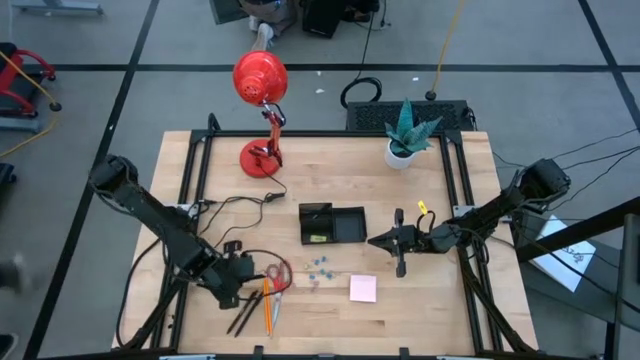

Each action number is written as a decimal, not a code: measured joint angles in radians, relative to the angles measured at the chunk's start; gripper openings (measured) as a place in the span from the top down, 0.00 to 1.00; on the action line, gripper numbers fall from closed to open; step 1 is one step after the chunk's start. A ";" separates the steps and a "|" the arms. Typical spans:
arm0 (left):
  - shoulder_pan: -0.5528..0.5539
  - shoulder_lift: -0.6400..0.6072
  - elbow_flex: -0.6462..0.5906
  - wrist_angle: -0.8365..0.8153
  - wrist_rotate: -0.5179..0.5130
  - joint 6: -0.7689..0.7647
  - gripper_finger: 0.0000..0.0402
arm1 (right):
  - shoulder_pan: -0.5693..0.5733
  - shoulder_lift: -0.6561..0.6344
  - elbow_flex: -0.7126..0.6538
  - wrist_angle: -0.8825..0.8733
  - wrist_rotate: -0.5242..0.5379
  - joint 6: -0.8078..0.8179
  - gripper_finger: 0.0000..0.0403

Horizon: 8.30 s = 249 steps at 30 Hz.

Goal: Pick and place office supplies into organizer
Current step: Put the black pen into the desk organizer

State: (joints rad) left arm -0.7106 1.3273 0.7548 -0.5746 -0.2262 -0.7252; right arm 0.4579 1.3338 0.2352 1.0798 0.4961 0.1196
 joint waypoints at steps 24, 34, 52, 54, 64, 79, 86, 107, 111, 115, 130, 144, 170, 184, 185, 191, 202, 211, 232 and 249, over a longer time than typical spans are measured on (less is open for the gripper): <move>0.638 0.021 -0.005 0.950 0.129 1.003 0.93 | 0.000 0.000 0.000 0.000 0.000 0.000 0.99; 0.791 0.210 -0.080 1.190 0.310 0.909 0.93 | 0.000 0.000 0.000 0.000 0.000 0.000 0.99; 0.791 0.325 -0.081 1.182 0.283 0.704 0.93 | -0.001 0.000 0.000 0.000 0.001 -0.003 0.99; 0.792 0.325 -0.080 1.170 0.259 0.670 0.93 | -0.001 0.000 0.000 0.000 0.001 -0.003 0.99; 0.789 0.320 -0.076 1.068 0.207 0.652 0.93 | -0.001 0.000 0.000 -0.001 0.001 -0.004 0.99; 0.748 0.321 -0.076 1.049 0.251 0.673 0.85 | -0.001 0.000 0.000 -0.001 0.001 -0.004 0.99; 0.748 0.316 -0.075 1.051 0.251 0.693 0.76 | -0.001 0.000 0.000 0.000 0.001 -0.004 0.99; 0.469 -0.378 0.179 0.211 0.218 0.626 0.77 | -0.001 0.000 0.000 -0.007 0.001 -0.008 0.99; 0.321 -0.397 0.185 0.023 0.174 0.458 0.77 | -0.001 0.000 0.000 -0.007 0.001 -0.008 0.99; 0.164 -0.329 0.185 -0.148 0.099 0.259 0.77 | -0.001 0.000 0.000 -0.007 0.001 -0.008 0.99; -0.067 0.137 0.185 -0.129 0.087 -0.528 0.77 | -0.001 0.000 0.000 0.001 0.001 -0.008 0.99; -0.072 0.327 0.185 -0.046 0.240 -0.778 0.77 | -0.001 0.000 0.000 0.002 0.001 -0.054 0.99; -0.090 0.399 0.190 -0.029 0.192 -0.717 0.77 | 0.002 0.000 0.000 -0.017 -0.082 0.041 0.99; -0.092 0.452 0.193 -0.058 0.195 -0.584 0.77 | 0.002 0.000 0.000 -0.023 -0.082 0.052 0.99; -0.092 0.448 0.191 -0.058 0.195 -0.570 0.77 | 0.002 0.000 0.000 -0.023 -0.082 0.052 0.99; -0.092 0.391 0.181 -0.058 0.178 -0.525 0.77 | 0.002 0.000 0.000 -0.023 -0.082 0.052 0.99; -0.090 0.275 0.181 -0.136 0.050 -0.498 0.97 | 0.002 0.000 0.000 -0.023 -0.082 0.052 0.99; -0.124 0.270 0.182 -0.130 0.234 -0.565 0.87 | 0.002 0.000 0.000 -0.023 -0.082 0.052 0.99; -0.157 0.357 0.185 -0.193 0.167 -0.544 0.54 | 0.002 0.000 0.000 -0.026 -0.082 0.052 0.99; -0.153 0.445 0.193 -0.181 0.169 -0.464 0.65 | 0.002 0.000 0.000 -0.030 -0.082 0.071 0.99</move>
State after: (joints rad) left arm -0.8635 1.7719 0.9482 -0.7555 -0.0575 -1.1893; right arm 0.4595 1.3338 0.2353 1.0500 0.4137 0.1905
